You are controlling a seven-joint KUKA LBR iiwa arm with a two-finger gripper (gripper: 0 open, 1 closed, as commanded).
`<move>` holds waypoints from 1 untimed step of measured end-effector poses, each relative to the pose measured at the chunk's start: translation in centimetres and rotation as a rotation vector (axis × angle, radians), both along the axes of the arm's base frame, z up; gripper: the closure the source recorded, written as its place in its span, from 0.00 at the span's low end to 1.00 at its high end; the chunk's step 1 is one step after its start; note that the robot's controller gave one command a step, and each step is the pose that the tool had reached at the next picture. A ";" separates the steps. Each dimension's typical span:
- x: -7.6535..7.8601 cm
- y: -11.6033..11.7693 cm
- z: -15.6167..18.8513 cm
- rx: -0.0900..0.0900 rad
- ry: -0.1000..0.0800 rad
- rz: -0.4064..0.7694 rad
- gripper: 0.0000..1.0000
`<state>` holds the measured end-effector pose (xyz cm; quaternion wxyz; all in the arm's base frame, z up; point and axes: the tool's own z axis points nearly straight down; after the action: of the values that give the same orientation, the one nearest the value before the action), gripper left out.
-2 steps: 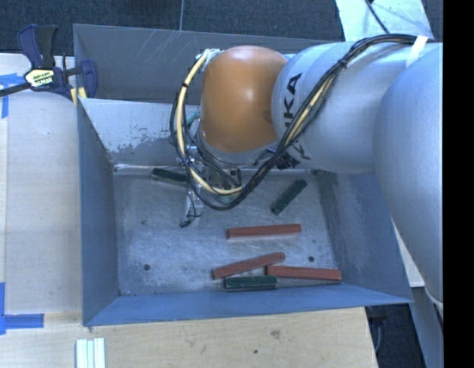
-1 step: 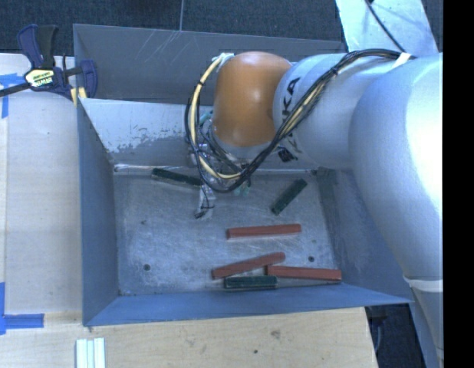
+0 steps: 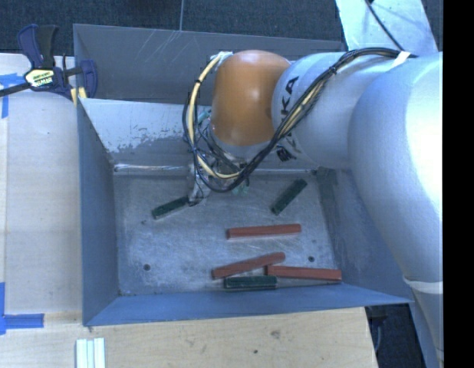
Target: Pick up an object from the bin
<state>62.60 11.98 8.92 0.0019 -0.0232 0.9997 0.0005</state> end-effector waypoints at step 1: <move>-5.6 -1.3 12.5 0.000 -0.006 0.081 1.00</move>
Offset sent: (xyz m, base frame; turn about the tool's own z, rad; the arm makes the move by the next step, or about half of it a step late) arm -0.0570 -0.0130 0.1196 -0.0819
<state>57.01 10.64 21.45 0.0050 -0.0637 0.9980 0.0003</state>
